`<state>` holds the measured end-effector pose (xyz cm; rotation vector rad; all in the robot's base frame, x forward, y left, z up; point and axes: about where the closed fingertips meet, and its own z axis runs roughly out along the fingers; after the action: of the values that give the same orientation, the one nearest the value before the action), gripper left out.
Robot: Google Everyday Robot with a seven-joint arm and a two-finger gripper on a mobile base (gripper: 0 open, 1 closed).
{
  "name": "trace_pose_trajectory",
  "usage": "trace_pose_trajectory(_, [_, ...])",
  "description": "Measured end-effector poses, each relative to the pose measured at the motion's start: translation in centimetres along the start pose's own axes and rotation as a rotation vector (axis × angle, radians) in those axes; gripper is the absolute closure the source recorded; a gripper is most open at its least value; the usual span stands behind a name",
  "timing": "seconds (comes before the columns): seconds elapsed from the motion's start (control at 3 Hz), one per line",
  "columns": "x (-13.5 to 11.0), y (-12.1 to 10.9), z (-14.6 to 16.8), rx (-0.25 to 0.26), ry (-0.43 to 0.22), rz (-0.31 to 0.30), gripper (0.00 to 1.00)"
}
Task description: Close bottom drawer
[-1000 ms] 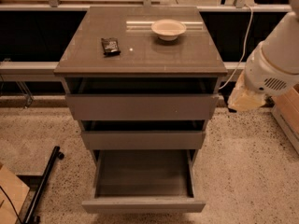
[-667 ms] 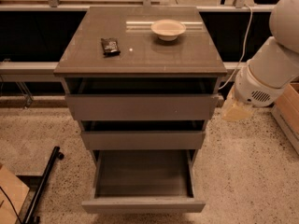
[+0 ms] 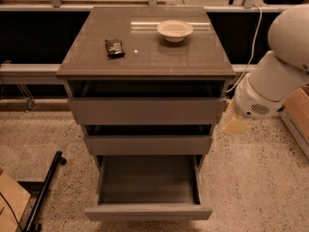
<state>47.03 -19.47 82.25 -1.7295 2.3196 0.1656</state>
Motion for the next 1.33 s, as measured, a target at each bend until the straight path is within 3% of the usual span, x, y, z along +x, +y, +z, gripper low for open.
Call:
trace_pose_trajectory(0.67, [-0.8, 1.7, 11.4, -0.128, -0.059, -0.005, 1.00])
trace_pose_trajectory(1.0, [-0.9, 2.0, 18.3, -0.202, -0.110, 0.032, 1.00])
trace_pose_trajectory(1.33, [-0.7, 2.1, 19.7, -0.221, -0.114, 0.041, 1.00])
